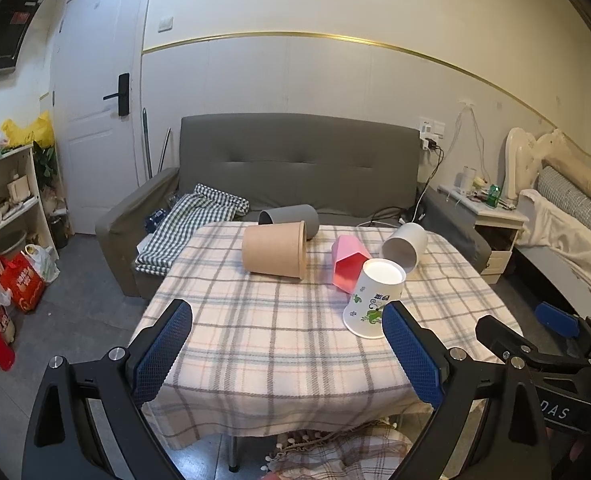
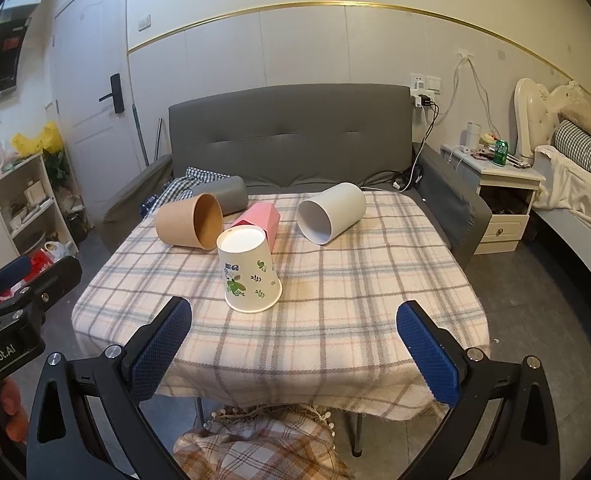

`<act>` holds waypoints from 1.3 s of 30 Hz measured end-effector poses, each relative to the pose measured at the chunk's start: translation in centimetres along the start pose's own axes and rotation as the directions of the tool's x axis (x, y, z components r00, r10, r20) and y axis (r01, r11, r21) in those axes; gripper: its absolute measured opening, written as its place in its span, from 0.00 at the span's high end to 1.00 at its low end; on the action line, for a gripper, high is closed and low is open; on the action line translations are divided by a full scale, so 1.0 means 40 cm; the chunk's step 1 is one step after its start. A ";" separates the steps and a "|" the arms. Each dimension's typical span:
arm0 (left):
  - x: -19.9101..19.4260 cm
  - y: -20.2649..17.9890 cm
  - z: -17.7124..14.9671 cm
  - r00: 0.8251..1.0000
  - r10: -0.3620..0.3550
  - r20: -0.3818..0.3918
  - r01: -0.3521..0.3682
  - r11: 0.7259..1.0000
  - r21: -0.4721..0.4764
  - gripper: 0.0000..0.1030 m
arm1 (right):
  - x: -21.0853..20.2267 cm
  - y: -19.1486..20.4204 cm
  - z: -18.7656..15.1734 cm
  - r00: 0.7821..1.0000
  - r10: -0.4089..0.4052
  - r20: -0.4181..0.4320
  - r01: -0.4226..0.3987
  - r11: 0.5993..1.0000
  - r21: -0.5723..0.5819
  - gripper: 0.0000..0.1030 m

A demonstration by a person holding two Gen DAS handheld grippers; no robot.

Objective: Flip cup upside down

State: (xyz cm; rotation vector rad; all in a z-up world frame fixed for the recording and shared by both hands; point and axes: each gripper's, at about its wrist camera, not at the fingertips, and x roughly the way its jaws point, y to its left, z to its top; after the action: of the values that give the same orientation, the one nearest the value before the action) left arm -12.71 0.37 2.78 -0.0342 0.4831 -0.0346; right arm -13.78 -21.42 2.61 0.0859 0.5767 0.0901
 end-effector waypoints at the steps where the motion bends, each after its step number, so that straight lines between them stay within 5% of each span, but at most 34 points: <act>1: 0.000 -0.002 0.000 1.000 -0.003 0.002 0.003 1.000 0.004 0.04 | 0.000 0.000 0.001 1.000 -0.001 0.001 0.001 1.000 -0.001 0.00; 39: 0.001 -0.010 -0.010 1.000 -0.007 -0.003 0.007 1.000 0.008 0.04 | 0.001 0.006 -0.006 1.000 0.002 -0.008 -0.002 1.000 -0.006 0.00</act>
State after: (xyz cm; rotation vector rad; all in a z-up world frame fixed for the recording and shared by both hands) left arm -12.86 -0.05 2.44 -0.0284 0.4859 -0.0430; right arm -13.90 -21.19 2.42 0.0800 0.5843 0.0947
